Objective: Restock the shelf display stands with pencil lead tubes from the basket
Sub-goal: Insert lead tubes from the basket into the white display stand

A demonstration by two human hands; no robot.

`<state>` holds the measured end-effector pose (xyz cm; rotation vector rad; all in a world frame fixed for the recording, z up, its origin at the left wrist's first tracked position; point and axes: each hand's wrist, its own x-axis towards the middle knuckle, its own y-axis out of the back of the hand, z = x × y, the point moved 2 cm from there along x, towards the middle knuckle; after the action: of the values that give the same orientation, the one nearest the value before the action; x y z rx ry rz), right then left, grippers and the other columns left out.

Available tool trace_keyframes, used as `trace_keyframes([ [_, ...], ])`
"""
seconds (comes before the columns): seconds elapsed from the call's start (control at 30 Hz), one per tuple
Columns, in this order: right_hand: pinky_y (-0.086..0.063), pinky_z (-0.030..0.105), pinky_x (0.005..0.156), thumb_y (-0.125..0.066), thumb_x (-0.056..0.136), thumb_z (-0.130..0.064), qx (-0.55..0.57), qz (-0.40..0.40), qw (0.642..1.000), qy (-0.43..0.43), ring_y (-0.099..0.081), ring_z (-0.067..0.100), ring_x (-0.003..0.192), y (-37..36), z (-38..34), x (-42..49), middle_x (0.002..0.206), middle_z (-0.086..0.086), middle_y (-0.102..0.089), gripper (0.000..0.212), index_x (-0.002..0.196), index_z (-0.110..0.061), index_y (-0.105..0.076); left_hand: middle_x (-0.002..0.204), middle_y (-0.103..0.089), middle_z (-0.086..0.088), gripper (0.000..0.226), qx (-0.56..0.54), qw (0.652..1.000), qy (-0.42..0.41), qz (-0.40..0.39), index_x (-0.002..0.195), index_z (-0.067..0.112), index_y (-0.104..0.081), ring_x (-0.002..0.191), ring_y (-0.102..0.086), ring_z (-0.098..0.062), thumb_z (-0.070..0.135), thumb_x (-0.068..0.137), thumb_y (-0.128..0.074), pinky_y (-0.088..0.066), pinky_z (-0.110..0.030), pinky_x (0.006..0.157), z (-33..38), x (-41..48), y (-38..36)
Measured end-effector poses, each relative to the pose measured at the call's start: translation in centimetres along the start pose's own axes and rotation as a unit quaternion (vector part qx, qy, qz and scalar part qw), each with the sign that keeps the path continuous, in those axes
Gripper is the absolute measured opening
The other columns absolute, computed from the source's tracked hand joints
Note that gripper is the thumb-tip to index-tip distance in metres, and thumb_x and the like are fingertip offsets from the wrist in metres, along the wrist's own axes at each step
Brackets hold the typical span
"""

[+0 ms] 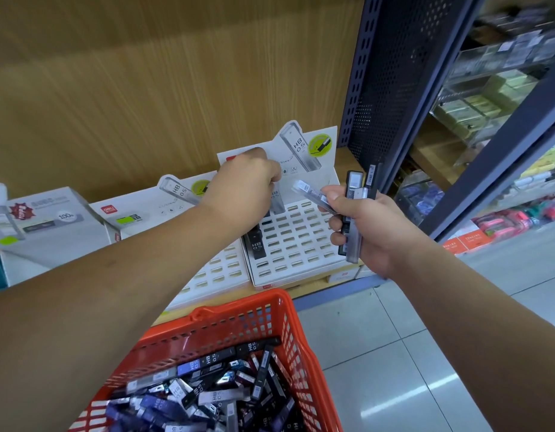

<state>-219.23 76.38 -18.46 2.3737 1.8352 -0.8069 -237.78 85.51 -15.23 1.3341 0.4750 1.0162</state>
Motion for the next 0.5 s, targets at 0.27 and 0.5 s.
trace_keyframes([
  [0.27,-0.041,0.030,0.049,-0.069,0.098,-0.011,-0.017,0.002,1.000,0.002,-0.047,0.014,0.058,-0.43,-0.31,-0.21,0.094,0.013,-0.061,0.021,0.115,0.000,-0.071,0.106,-0.055,-0.008,0.018,0.037,0.999,-0.005,0.021,0.106,0.012,-0.069,0.085,-0.060,-0.035,0.005,0.091,-0.064,-0.053,-0.048,0.063,0.89,-0.59,-0.10],
  [0.5,-0.042,0.029,0.049,-0.069,0.098,-0.011,-0.018,0.001,1.000,0.000,-0.048,0.015,0.058,-0.47,-0.16,-0.07,0.095,0.013,-0.064,0.019,0.115,-0.002,-0.072,0.097,-0.073,0.000,0.035,-0.021,0.999,0.030,0.022,0.109,0.024,-0.072,0.090,-0.065,-0.031,-0.001,0.089,-0.059,-0.055,-0.044,0.072,0.19,-0.89,-0.12],
])
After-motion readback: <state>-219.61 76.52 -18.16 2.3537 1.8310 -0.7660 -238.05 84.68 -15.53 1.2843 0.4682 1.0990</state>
